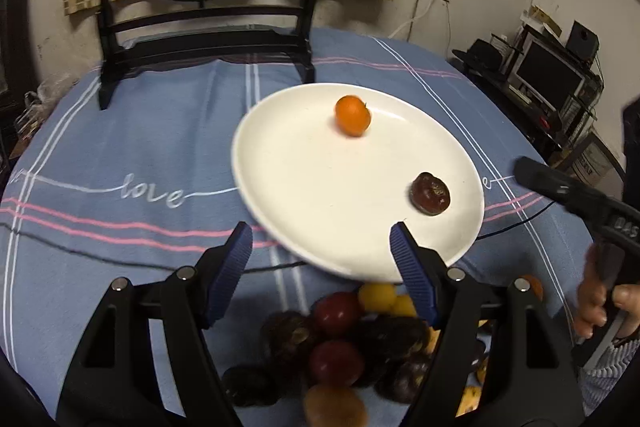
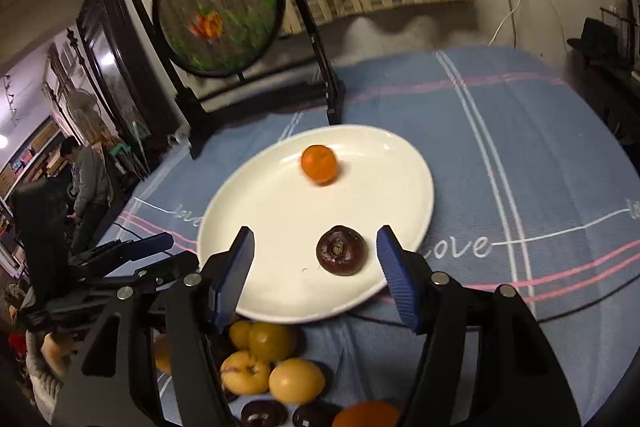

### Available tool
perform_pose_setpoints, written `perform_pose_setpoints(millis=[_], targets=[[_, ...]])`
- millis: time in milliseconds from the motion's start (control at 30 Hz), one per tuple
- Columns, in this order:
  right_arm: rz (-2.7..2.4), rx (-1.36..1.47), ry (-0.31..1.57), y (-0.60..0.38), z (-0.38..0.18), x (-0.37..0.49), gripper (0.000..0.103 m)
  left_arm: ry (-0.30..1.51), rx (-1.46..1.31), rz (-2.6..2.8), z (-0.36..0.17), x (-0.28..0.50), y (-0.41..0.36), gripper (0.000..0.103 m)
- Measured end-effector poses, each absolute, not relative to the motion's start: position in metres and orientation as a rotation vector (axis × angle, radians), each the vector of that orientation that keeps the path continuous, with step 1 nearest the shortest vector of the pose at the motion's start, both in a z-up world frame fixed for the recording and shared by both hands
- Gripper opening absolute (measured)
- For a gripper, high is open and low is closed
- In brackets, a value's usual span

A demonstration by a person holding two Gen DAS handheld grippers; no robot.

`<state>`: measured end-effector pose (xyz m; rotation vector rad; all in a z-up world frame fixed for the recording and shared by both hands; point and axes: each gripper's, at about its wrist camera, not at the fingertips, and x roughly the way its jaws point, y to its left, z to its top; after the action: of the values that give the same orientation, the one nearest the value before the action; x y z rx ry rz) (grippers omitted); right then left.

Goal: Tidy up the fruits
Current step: 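Carry both fruits onto the white plate and open both tools, then grasp a black plum with the left tool while the right tool grasps a large orange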

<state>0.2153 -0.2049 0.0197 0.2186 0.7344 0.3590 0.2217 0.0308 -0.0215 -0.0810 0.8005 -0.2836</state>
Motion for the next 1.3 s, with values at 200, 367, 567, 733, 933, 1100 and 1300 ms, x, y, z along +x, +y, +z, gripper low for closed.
perform_pose_setpoints(millis=[200, 367, 567, 733, 933, 1100, 1300], targets=[[0.325, 0.317, 0.711, -0.24, 0.006, 0.149, 0.068, 0.803, -0.117, -0.197, -0.04, 0.169, 0.078, 0.078], [0.313, 0.429, 0.747, -0.264, -0.014, 0.121, 0.075, 0.855, -0.083, -0.131, -0.067, 0.145, 0.093, 0.078], [0.286, 0.42, 0.752, -0.265, -0.016, 0.119, 0.075, 0.874, -0.04, -0.142, -0.072, 0.15, 0.086, 0.078], [0.273, 0.413, 0.776, -0.265, -0.02, 0.121, 0.075, 0.872, 0.023, -0.156, -0.078, 0.157, 0.075, 0.073], [0.275, 0.356, 0.799, -0.255, -0.023, 0.122, 0.075, 0.886, 0.051, -0.185, -0.084, 0.163, 0.069, 0.047], [0.268, 0.287, 0.822, -0.245, -0.028, 0.123, 0.075, 0.881, 0.016, -0.227, -0.082, 0.159, 0.071, 0.036], [0.293, 0.2, 0.836, -0.229, -0.032, 0.124, 0.072, 0.882, 0.024, -0.224, -0.081, 0.157, 0.068, 0.036]])
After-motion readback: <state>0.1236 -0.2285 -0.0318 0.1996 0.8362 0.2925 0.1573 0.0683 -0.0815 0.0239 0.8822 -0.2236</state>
